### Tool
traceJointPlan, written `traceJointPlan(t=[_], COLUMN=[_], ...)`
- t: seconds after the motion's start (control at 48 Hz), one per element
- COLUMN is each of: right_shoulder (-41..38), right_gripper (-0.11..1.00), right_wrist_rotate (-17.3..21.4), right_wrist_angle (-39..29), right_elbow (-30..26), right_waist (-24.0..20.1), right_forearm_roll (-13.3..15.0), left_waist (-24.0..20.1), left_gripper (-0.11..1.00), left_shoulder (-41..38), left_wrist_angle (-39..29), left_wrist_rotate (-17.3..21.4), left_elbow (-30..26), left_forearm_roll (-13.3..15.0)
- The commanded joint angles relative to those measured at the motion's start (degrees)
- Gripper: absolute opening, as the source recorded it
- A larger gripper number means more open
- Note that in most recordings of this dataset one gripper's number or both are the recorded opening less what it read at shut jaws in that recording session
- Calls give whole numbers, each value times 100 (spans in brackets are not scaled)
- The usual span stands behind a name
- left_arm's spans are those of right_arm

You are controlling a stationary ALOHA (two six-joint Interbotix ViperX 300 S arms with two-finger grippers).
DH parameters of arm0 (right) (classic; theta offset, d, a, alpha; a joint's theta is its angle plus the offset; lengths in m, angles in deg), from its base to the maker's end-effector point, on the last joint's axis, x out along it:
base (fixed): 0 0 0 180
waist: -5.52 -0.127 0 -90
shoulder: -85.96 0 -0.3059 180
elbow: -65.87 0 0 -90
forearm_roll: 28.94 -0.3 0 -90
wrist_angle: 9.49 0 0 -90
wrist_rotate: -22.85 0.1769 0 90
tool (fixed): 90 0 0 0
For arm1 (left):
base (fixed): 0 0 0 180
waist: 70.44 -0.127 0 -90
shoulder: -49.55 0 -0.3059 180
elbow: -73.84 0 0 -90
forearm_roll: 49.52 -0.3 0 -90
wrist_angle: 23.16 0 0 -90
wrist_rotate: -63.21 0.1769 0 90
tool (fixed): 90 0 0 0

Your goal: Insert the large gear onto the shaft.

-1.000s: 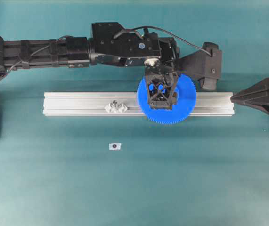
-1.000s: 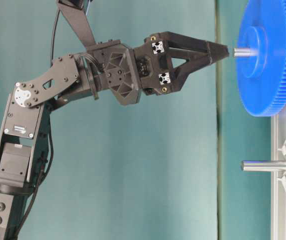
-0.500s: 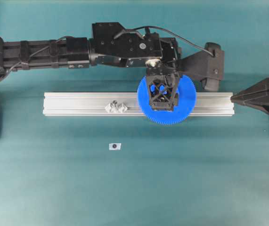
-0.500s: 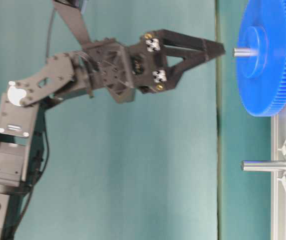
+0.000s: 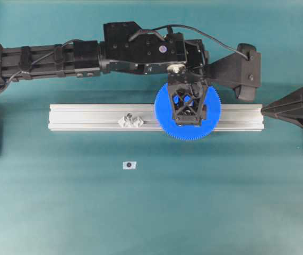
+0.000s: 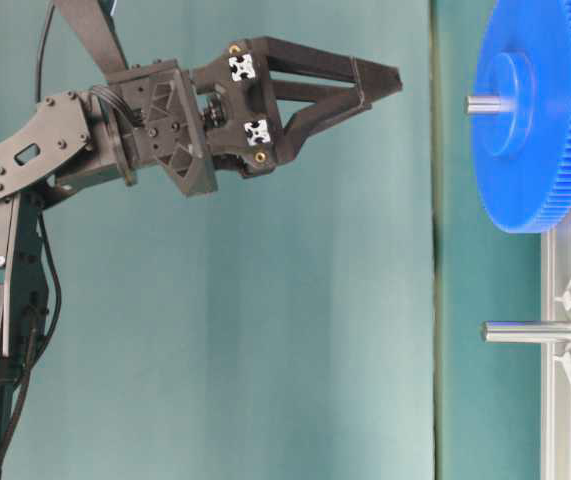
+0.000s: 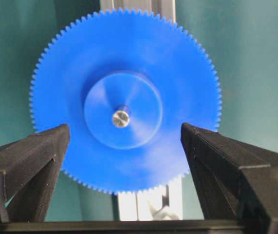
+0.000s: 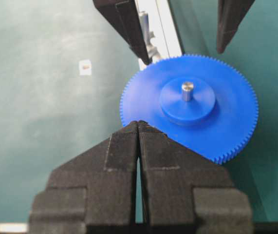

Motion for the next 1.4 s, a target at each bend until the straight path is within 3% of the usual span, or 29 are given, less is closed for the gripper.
traceJointPlan(t=[0.0, 1.376], right_shoulder=[-26, -26], right_gripper=[1, 1], right_wrist_rotate=[62, 229], right_wrist_angle=[0, -26], right_elbow=[-62, -26], right_waist=[9, 9], right_forearm_roll=[-18, -18], left_waist=[26, 35], left_gripper=[92, 92], left_shoulder=[343, 562], left_wrist_angle=[44, 53], left_wrist_rotate=[-18, -132], left_elbow=[-158, -158], left_forearm_roll=[-9, -9])
